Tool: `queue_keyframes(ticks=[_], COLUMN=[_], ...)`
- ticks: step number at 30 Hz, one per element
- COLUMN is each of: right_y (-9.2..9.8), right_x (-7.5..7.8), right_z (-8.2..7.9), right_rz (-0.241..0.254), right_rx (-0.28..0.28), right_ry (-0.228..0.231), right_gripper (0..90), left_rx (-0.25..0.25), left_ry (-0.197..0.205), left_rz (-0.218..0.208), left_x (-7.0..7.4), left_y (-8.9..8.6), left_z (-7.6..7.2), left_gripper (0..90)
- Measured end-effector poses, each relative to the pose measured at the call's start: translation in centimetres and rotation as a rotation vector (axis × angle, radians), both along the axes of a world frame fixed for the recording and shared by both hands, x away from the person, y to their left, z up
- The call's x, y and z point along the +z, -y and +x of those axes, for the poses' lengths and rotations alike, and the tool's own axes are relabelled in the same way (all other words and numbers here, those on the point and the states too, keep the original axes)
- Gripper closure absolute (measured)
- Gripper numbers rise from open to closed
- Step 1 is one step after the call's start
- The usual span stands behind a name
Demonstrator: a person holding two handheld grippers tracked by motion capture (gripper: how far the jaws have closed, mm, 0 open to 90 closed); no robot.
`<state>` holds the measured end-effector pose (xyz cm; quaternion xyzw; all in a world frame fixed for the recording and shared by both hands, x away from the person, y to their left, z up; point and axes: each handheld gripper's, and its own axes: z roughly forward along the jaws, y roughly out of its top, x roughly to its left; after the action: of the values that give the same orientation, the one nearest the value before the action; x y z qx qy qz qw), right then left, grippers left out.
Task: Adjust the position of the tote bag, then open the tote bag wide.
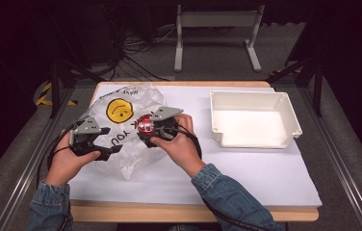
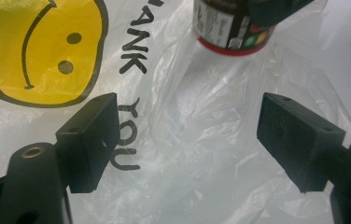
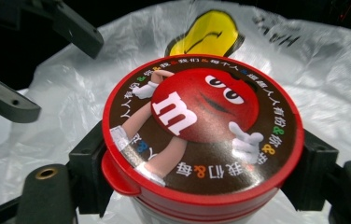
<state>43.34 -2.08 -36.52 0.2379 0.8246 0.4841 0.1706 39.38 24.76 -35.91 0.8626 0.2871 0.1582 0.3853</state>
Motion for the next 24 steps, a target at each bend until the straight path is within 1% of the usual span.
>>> queue_keyframes(ticks=[4, 9, 14, 16, 21, 22, 24], right_y=[1.0, 2.2, 3.5, 4.2, 5.6, 5.6, 6.2], right_x=[1.3, 2.6, 4.0, 4.7, 5.9, 5.9, 6.4], right_z=[-0.2, -0.6, -1.0, -1.2, -1.3, -1.3, -1.3], right_rz=[0.009, 0.009, 0.019, 0.011, 0.003, 0.003, -0.002], right_rx=[0.007, 0.019, 0.041, 0.046, 0.053, 0.053, 0.052], right_ry=[0.014, 0.026, 0.033, 0.047, 0.055, 0.055, 0.059], right_gripper=[24.5, 24.5, 24.6, 24.6, 24.6, 24.6, 24.6], left_rx=[-0.002, 0.000, 0.003, 0.003, 0.011, 0.014, 0.018], left_ry=[0.003, 0.013, 0.017, 0.017, 0.021, 0.020, 0.019], left_rz=[-0.009, -0.017, -0.022, -0.025, -0.028, -0.032, -0.035], left_x=[0.2, 0.5, 0.7, 0.8, 0.9, 0.9, 0.9], left_y=[0.0, -0.1, -0.2, -0.3, -0.6, -0.7, -1.0], left_z=[0.2, 0.4, 0.4, 0.4, 0.4, 0.3, 0.3], left_gripper=[22.4, 21.7, 21.6, 21.4, 21.2, 21.2, 21.1])
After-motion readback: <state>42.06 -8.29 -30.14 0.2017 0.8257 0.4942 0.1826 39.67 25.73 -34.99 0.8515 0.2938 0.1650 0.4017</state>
